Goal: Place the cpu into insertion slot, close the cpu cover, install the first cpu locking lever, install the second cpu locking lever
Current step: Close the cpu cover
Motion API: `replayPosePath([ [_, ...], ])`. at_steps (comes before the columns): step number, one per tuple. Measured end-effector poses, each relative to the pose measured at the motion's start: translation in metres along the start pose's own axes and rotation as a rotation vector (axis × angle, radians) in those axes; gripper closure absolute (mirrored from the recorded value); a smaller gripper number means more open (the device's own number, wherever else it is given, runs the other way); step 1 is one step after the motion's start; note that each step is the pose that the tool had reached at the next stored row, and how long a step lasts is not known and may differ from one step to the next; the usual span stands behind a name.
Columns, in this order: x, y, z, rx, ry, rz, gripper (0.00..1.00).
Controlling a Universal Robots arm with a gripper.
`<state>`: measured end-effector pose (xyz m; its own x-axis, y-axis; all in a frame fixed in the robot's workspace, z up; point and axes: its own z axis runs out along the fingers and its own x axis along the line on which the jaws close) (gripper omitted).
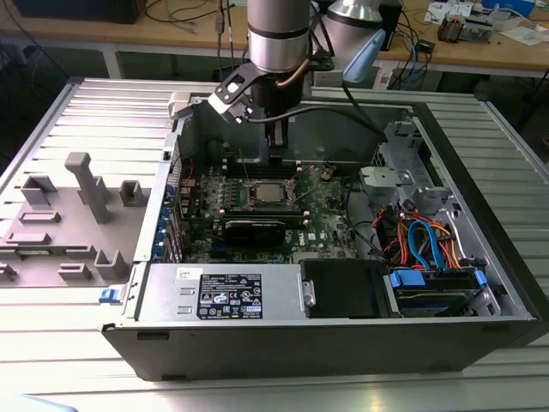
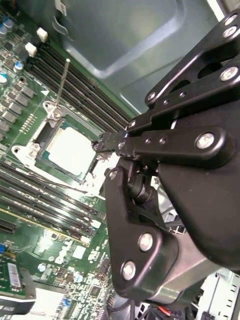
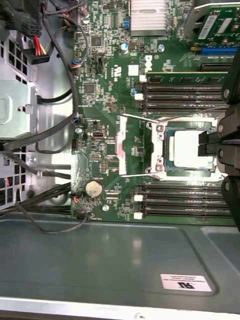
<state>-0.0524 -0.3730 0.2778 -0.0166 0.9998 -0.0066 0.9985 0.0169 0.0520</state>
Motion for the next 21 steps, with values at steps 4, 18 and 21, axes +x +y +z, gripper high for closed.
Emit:
replayPosePath([
  [4,-0.0001,0.0034,0.0002,0.0000,0.0000,0.000,0.89],
  [18,-0.0008,0.0479,0.0042,0.0091,0.0000,0.000,0.89],
  [21,-0.0011,0.0624,0.0054,0.0121,0.0000,0.000,0.89],
])
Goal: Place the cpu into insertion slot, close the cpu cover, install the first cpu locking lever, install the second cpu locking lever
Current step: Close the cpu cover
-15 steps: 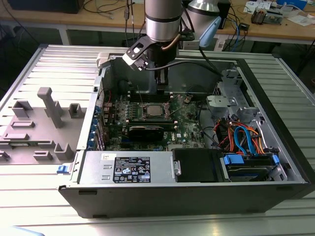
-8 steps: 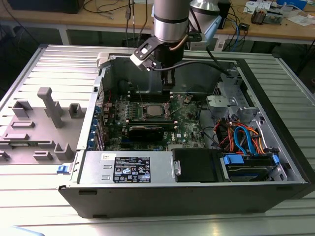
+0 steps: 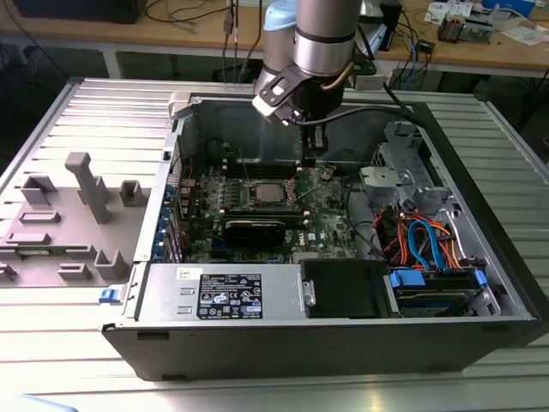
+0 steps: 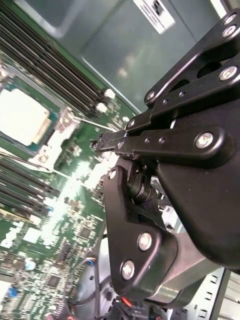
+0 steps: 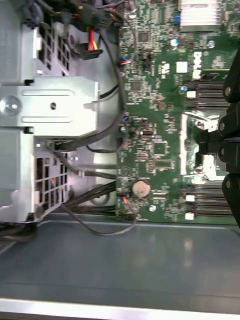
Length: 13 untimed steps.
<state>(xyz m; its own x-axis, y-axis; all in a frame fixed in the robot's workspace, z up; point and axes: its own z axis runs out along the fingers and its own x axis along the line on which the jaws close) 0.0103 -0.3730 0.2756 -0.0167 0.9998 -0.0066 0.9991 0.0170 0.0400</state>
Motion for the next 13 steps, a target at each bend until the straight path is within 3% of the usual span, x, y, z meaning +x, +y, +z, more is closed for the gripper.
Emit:
replayPosePath([
  [2,-0.0001,0.0105,0.0008,0.0021,0.0002,0.000,0.89],
  [7,-0.0004,0.0268,0.0020,0.0052,0.0003,0.000,0.89],
  [11,-0.0005,0.0338,0.0026,0.0070,0.0002,0.000,0.89],
  [13,-0.0005,0.0350,0.0054,0.0114,0.0003,0.000,0.89],
])
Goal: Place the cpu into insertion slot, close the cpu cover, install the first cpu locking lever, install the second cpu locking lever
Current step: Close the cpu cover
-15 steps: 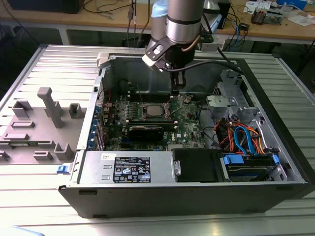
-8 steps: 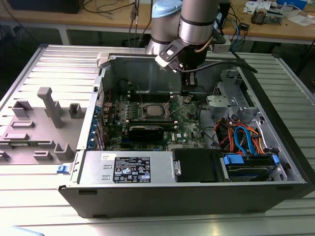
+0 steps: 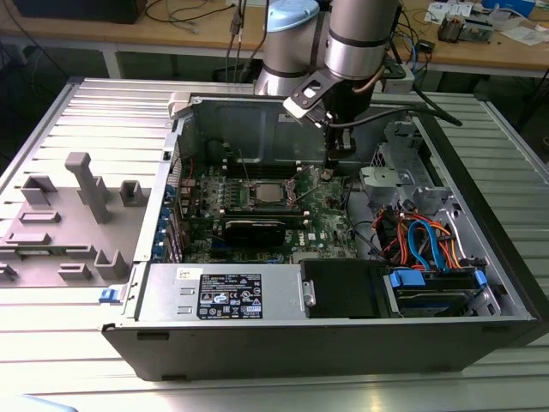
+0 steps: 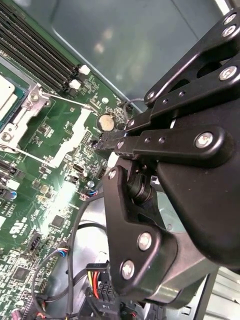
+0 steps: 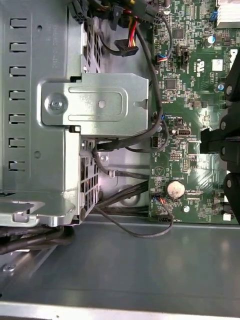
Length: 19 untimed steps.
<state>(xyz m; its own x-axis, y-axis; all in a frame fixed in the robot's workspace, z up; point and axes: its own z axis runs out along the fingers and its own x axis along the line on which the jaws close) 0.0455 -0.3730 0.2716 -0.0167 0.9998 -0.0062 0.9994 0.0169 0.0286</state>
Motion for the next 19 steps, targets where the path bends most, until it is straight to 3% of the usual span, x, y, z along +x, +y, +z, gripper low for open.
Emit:
replayPosePath([
  [11,0.0001,0.0008,0.0218,0.0007,-0.0001,0.000,0.89],
  [16,0.0001,-0.0002,0.0222,0.0007,-0.0003,0.000,0.89],
  [19,0.0002,-0.0042,0.0221,0.0004,-0.0003,0.000,0.89],
])
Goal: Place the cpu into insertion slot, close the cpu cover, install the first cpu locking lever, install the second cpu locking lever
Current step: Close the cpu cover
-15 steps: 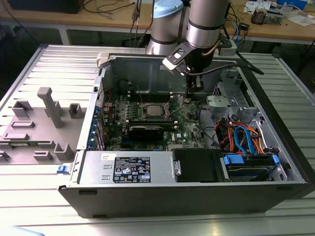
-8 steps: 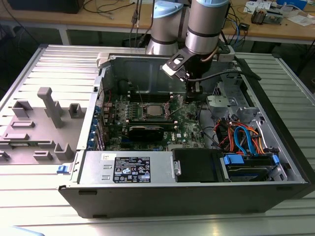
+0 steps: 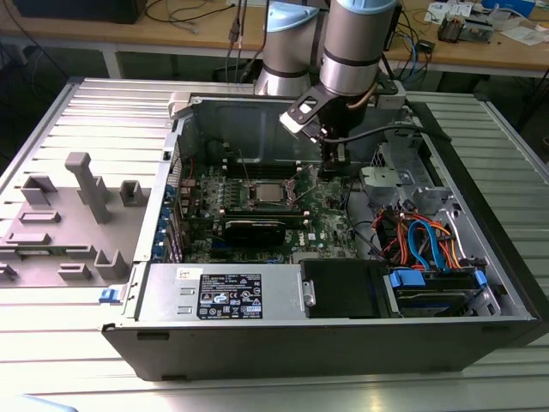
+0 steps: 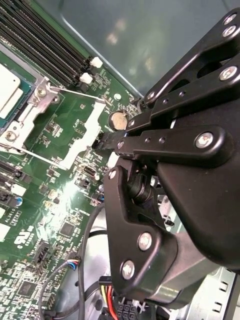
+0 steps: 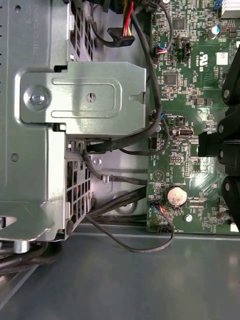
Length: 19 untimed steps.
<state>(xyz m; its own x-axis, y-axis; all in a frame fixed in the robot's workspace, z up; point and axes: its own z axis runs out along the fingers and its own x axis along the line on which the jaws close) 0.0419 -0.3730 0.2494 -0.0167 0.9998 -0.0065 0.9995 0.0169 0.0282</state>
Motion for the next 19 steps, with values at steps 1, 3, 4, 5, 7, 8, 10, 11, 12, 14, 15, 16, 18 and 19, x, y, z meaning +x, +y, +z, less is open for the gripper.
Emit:
replayPosePath([
  [1,0.0000,-0.0012,0.0000,-0.0005,0.0000,0.000,0.89],
  [3,0.0001,-0.0060,-0.0002,-0.0048,-0.0001,-0.001,0.89],
  [4,0.0002,-0.0108,-0.0003,-0.0105,-0.0002,0.000,0.89],
  [5,0.0003,-0.0146,-0.0004,-0.0159,-0.0003,0.000,0.89],
  [7,0.0004,-0.0220,-0.0007,-0.0288,-0.0006,0.000,0.89],
  [8,0.0004,-0.0248,-0.0007,-0.0335,-0.0005,0.000,0.89],
  [10,0.0006,-0.0298,-0.0008,-0.0421,-0.0005,0.000,0.89],
  [11,0.0006,-0.0321,-0.0008,-0.0459,-0.0006,0.000,0.89],
  [12,0.0006,-0.0352,-0.0010,-0.0509,-0.0008,0.000,0.89],
  [14,0.0007,-0.0426,-0.0012,-0.0597,-0.0010,0.000,0.89],
  [15,0.0008,-0.0441,-0.0012,-0.0608,-0.0011,0.000,0.89],
  [16,0.0008,-0.0462,-0.0013,-0.0623,-0.0011,0.000,0.89],
  [18,0.0009,-0.0492,-0.0014,-0.0639,-0.0012,0.000,0.89],
  [19,0.0009,-0.0514,-0.0015,-0.0647,-0.0012,0.000,0.89],
])
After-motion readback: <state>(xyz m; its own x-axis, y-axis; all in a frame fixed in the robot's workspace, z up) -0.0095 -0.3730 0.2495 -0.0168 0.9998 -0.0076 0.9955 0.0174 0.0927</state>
